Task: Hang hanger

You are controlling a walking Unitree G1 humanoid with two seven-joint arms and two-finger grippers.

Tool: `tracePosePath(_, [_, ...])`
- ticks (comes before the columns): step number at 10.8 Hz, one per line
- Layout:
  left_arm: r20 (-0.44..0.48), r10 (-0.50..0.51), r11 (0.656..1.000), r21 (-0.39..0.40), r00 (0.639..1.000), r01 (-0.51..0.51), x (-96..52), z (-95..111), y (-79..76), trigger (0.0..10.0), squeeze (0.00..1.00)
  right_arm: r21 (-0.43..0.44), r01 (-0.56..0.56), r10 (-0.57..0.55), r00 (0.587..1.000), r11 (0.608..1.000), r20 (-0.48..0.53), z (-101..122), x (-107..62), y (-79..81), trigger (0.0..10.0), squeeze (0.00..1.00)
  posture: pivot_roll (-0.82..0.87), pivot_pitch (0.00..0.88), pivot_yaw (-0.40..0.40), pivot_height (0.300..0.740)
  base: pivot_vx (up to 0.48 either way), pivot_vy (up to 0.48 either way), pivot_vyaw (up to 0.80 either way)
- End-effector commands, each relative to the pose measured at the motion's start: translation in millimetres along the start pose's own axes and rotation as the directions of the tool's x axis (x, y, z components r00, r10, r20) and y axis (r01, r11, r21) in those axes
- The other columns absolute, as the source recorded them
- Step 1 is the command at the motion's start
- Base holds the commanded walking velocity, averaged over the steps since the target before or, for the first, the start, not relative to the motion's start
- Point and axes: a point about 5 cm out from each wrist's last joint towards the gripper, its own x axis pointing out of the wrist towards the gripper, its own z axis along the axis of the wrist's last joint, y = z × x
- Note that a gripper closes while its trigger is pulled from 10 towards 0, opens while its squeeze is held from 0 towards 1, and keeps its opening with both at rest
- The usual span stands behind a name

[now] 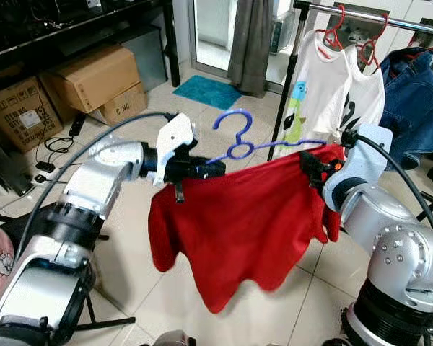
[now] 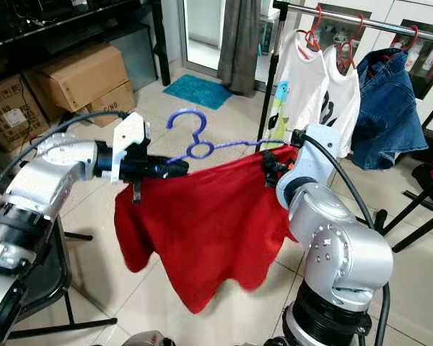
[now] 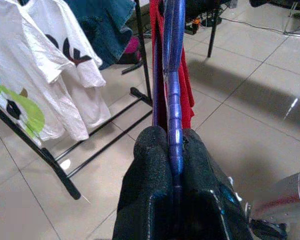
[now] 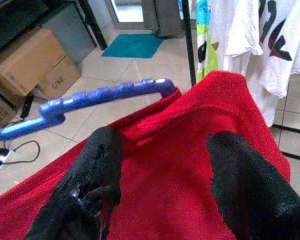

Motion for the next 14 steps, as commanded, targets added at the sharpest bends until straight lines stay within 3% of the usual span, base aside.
tracePosePath(1, [0.031, -0.013, 0.999, 0.033, 0.999, 0.012, -1.7, 10.2, -1.3, 0.0, 0.0, -0.004, 0.017, -0.017, 1.0, 1.0, 0.006, 1.4, 1.7, -0.7, 7.8, 0.0, 0.02, 0.027, 0.023, 0.74, 0.0, 0.0, 0.0])
tracePosePath(3, [0.028, -0.018, 0.999, 0.033, 0.999, 0.017, -1.2, 10.0, -3.4, 0.0, 0.0, 0.003, 0.023, -0.023, 1.0, 1.0, 0.006, 1.1, 2.9, -0.8, 6.2, 0.0, 0.03, 0.024, 0.018, 0.74, 0.0, 0.0, 0.0])
tracePosePath(4, [0.024, -0.019, 0.999, 0.033, 1.0, 0.018, -1.8, 9.6, -4.2, 0.0, 0.0, 0.002, 0.021, -0.021, 1.0, 1.0, 0.005, 1.4, 3.9, -0.3, 4.2, 0.0, 0.03, 0.023, 0.015, 0.74, 0.0, 0.0, 0.0])
tracePosePath(6, [0.022, -0.016, 0.999, 0.029, 1.0, 0.015, -4.4, 8.4, -9.2, 0.0, 0.0, -0.003, 0.016, -0.016, 1.0, 1.0, 0.004, 1.3, 3.8, 0.3, 2.8, 0.0, 0.03, 0.04, 0.005, 0.74, 0.0, 0.0, 0.0])
tracePosePath(7, [0.017, -0.015, 0.999, 0.03, 1.0, 0.014, -4.9, 6.7, -13.2, 0.0, 0.0, -0.005, 0.012, -0.012, 1.0, 1.0, 0.001, 0.0, 2.5, 0.7, 0.3, 0.0, 0.03, 0.05, 0.002, 0.74, 0.0, 0.0, 0.0])
tracePosePath(14, [-0.019, 0.059, 0.998, 0.037, 0.998, -0.059, -5.3, 3.2, -36.8, 0.0, 0.0, -0.024, -0.029, 0.029, 0.999, 0.999, -0.024, -8.3, -4.3, 0.7, 0.0, 0.0, 0.03, 0.075, -0.023, 0.74, 0.0, 0.0, 0.0])
